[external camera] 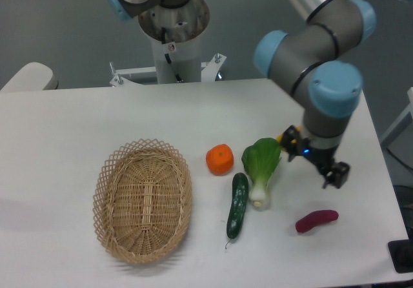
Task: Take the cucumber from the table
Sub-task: 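Move the open gripper over the green cucumber and lower it, then lower the gripper around the cucumber and close the fingers on it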
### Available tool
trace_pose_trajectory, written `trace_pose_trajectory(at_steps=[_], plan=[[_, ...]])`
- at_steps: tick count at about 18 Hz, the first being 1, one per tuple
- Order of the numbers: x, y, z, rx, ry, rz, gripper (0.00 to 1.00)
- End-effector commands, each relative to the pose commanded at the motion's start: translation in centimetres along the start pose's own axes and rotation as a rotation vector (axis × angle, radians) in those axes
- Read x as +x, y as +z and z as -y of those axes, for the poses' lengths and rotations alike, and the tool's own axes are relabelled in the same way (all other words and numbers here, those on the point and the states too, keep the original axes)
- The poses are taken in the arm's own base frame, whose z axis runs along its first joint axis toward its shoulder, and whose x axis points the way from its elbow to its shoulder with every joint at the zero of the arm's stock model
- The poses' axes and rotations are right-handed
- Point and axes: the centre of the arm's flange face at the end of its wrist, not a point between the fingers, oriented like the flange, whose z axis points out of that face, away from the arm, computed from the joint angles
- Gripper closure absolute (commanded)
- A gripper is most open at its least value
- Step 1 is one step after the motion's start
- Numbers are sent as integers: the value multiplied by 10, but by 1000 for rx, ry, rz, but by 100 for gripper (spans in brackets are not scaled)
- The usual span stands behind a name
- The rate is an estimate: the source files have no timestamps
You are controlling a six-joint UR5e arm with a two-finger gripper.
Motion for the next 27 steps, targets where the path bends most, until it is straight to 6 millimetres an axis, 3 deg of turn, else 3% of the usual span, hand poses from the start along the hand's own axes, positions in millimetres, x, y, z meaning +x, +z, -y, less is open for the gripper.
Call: trace_pose_trajectory(at_steps=[2, 3, 5, 9, 15, 25, 27], plan=[[9, 9, 22, 11, -94, 18, 0], [16, 25, 30, 7, -131, 2, 0], [28, 49, 37, 13, -202, 3, 0], [44, 73, 46, 34, -234, 24, 0], [54, 100, 65, 29, -253, 15, 0], [55, 124, 67, 21, -250, 16, 0], [56, 126, 67, 18, -250, 12, 11]])
